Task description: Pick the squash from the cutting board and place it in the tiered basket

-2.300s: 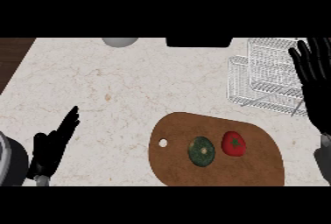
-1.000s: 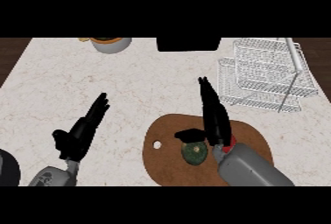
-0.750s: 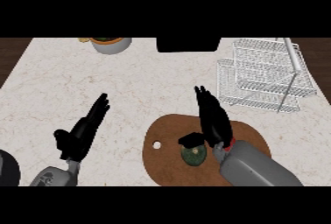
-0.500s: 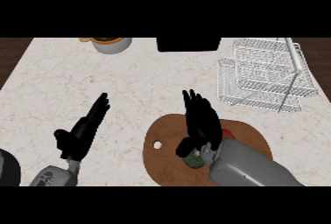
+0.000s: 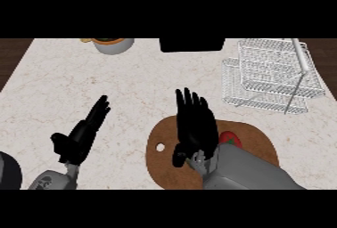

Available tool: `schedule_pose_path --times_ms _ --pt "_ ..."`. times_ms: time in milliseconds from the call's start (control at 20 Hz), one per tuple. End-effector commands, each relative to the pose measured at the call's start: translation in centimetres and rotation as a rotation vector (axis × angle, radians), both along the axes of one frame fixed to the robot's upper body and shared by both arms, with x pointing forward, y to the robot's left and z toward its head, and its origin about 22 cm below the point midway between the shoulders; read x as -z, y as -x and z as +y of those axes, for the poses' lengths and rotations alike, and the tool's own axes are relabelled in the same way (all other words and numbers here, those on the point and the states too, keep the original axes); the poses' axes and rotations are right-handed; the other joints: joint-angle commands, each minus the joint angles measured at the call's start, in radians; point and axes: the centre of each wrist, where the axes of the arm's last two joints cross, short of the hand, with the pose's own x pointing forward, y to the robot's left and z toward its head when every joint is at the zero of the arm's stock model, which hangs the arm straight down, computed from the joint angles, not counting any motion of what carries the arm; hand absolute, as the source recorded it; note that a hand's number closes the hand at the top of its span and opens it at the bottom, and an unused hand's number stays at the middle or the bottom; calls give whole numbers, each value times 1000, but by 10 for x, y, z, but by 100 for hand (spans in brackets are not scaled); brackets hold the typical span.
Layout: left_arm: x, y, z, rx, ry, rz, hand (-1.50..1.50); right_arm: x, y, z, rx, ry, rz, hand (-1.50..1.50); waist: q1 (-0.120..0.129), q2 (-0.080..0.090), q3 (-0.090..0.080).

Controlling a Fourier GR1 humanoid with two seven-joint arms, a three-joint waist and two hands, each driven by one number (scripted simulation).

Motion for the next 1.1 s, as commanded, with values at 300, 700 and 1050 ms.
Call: schedule_pose_path --times_ms 300,700,1050 --pt "5 -6 1 -2 -8 -10 0 25 -1 -1 266 200 167 -150 -13 10 1" --pt "4 5 0 26 -4 -28 0 33 11 -10 338 179 160 -150 19 15 3" --pt "-7 -6 -9 33 2 -21 0 55 29 -9 394 182 201 -150 25 18 4"
